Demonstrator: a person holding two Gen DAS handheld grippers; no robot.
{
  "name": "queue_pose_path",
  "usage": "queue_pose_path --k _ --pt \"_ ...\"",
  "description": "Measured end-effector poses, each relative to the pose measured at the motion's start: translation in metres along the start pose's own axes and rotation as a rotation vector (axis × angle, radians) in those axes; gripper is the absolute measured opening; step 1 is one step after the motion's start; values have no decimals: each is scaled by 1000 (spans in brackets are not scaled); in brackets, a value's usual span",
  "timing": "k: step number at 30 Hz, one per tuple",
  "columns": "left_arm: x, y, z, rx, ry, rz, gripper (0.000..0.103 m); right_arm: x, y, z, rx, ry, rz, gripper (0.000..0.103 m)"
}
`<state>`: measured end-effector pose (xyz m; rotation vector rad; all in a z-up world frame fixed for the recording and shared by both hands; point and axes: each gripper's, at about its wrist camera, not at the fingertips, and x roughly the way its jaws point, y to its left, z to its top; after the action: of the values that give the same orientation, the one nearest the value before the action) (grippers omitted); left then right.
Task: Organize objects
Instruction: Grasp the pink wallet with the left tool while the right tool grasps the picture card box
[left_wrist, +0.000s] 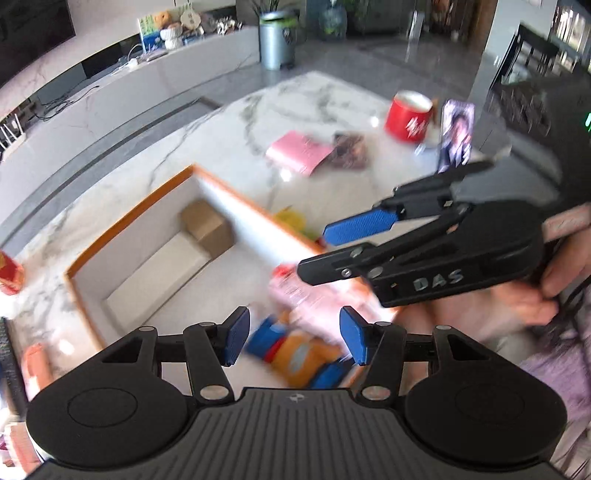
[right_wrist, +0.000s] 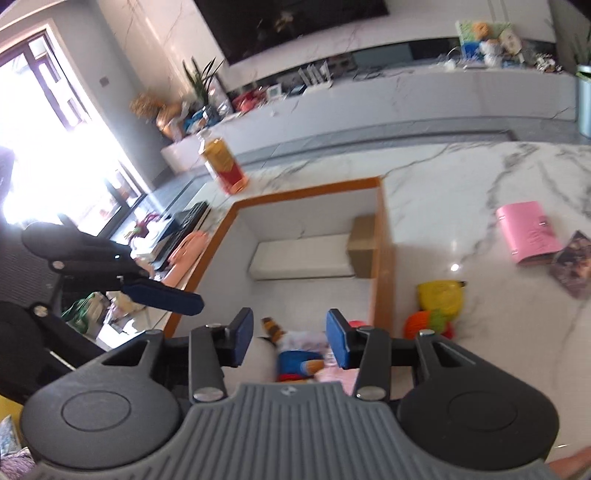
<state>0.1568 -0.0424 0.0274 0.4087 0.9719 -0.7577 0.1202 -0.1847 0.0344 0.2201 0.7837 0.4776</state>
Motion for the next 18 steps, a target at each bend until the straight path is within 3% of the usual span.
queue_pose_path --k 6,10,18 --pt "17 -36 21 -2 -99 -18 63 -26 -51 -12 18 -68 -103 50" --pt "41 -47 41 -20 -110 -16 63 -28 -86 -19 32 -70 -169 51" --pt "93 -32 88 -188 -147 -60 63 -7 -157 -16 77 -73 -265 51"
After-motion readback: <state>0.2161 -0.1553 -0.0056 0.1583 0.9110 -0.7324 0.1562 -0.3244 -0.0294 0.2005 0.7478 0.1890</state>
